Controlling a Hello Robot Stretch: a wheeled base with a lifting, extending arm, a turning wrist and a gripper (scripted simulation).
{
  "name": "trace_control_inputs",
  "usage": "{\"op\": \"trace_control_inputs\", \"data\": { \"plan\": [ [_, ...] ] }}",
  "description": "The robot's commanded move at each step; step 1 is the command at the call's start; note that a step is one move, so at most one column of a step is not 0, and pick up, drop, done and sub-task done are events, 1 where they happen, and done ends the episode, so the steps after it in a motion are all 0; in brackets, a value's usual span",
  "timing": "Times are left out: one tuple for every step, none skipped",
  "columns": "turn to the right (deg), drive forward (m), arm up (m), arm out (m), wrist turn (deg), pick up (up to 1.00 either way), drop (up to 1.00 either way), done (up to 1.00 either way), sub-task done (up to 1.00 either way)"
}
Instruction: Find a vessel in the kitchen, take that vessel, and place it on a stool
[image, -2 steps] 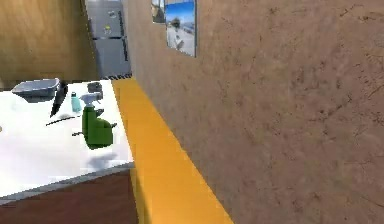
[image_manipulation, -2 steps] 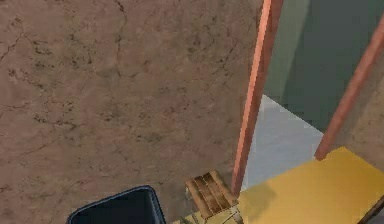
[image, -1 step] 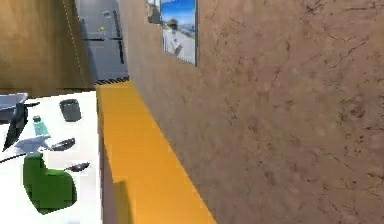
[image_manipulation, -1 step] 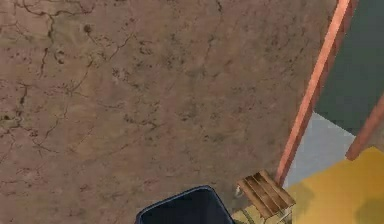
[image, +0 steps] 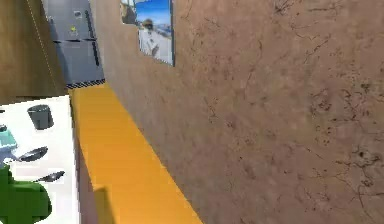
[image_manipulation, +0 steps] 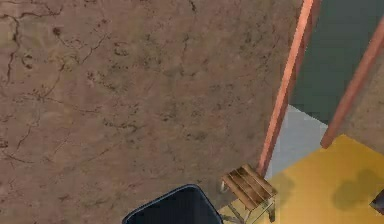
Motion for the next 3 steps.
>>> {"op": "trace_control_inputs", "data": {
  "plan": [
    [0.0, 0.55, 0.00, 0.00, 0.0, 0.00, 0.00, 0.00, 0.00],
    [-45.0, 0.00, 0.00, 0.00, 0.0, 0.00, 0.00, 0.00, 0.00],
    [-45.0, 0.00, 0.00, 0.00, 0.0, 0.00, 0.00, 0.00, 0.00]
  ]
}}
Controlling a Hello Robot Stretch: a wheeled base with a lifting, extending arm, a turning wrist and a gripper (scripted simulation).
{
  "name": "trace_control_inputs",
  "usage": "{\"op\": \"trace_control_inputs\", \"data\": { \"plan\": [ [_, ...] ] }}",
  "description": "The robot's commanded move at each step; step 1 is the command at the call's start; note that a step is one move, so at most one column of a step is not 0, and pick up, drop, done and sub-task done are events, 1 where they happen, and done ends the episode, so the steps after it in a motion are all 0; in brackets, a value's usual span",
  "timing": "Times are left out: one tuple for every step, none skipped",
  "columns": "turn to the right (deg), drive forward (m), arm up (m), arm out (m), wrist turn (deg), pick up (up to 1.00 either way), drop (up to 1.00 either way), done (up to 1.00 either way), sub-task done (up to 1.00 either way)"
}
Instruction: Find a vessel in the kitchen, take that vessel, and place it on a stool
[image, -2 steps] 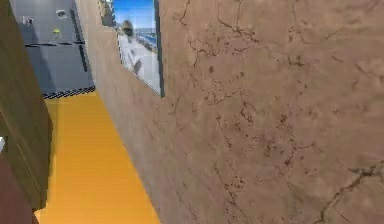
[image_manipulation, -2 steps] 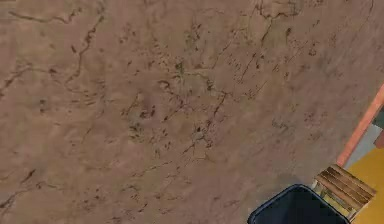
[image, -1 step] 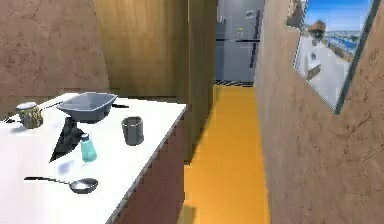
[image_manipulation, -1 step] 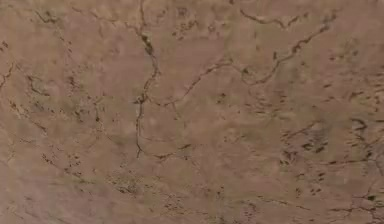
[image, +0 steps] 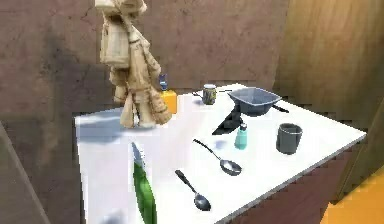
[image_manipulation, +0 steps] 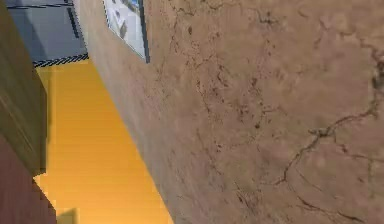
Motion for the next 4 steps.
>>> {"op": "trace_control_inputs", "data": {
  "plan": [
    [-45.0, 0.00, 0.00, 0.00, 0.0, 0.00, 0.00, 0.00, 0.00],
    [-15.0, 0.00, 0.00, 0.00, 0.0, 0.00, 0.00, 0.00, 0.00],
    [0.0, 0.00, 0.50, 0.00, 0.0, 0.00, 0.00, 0.00, 0.00],
    [0.0, 0.00, 0.38, 0.00, 0.0, 0.00, 0.00, 0.00, 0.00]
  ]
}}
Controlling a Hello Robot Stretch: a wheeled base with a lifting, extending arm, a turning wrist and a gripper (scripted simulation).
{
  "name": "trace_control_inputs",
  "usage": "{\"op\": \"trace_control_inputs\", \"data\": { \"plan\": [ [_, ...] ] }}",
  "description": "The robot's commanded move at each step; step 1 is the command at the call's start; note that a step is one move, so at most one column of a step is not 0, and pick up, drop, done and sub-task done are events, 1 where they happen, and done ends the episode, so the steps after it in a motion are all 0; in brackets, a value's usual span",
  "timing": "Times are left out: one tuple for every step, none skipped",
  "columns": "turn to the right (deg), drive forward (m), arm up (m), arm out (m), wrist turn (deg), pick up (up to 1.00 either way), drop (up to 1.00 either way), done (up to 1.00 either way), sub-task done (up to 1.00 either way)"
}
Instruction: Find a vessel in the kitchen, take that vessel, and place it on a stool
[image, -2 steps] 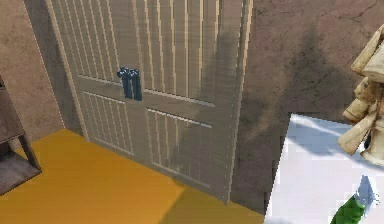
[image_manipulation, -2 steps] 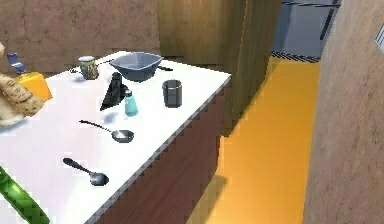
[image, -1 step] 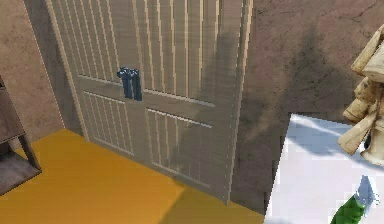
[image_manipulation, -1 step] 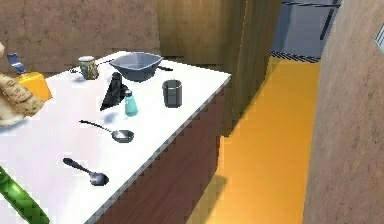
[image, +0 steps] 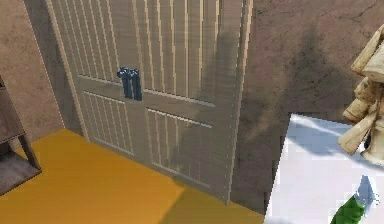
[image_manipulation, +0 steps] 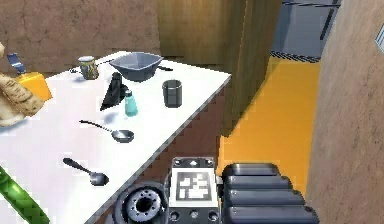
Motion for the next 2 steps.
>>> {"op": "trace_control_inputs", "data": {
  "plan": [
    [0.0, 0.00, 0.00, 0.48, 0.0, 0.00, 0.00, 0.00, 0.00],
    [0.0, 0.00, 0.00, 0.00, 45.0, 0.00, 0.00, 0.00, 0.00]
  ]
}}
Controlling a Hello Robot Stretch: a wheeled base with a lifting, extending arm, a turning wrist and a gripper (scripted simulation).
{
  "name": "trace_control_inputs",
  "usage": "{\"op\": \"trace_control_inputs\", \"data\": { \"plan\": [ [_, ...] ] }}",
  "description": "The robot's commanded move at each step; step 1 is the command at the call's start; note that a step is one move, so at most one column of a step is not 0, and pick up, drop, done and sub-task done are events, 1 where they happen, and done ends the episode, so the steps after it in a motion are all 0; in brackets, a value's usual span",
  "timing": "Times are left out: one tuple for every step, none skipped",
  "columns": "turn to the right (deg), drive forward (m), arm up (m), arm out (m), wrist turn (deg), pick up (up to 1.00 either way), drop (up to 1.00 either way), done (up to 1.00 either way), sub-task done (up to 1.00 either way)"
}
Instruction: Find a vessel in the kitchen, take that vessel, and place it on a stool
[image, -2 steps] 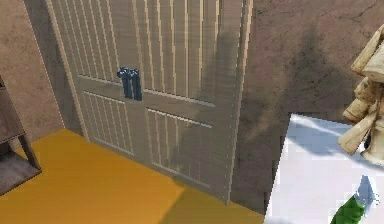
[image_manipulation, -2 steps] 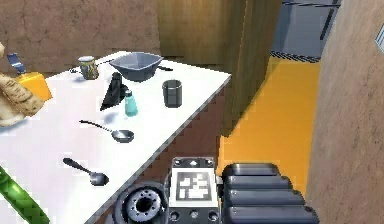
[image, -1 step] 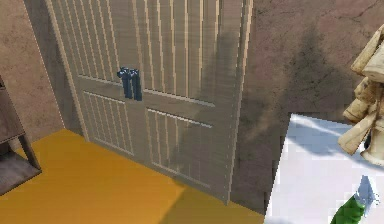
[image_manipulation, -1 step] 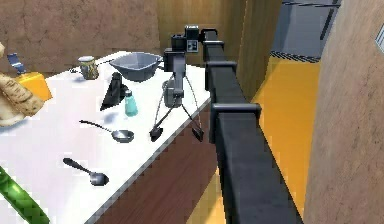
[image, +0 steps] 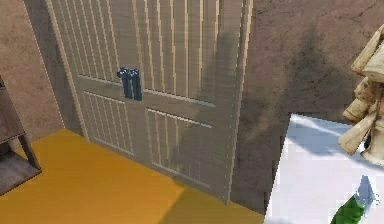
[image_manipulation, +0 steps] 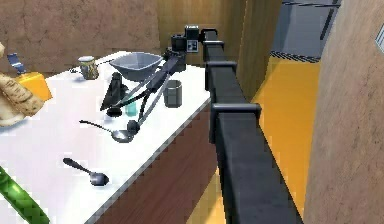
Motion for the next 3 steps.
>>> {"op": "trace_control_inputs", "data": {
  "plan": [
    [0.0, 0.00, 0.00, 0.00, 45.0, 0.00, 0.00, 0.00, 0.00],
    [0.0, 0.00, 0.00, 0.00, 45.0, 0.00, 0.00, 0.00, 0.00],
    [0.0, 0.00, 0.00, 0.00, 33.0, 0.00, 0.00, 0.00, 0.00]
  ]
}}
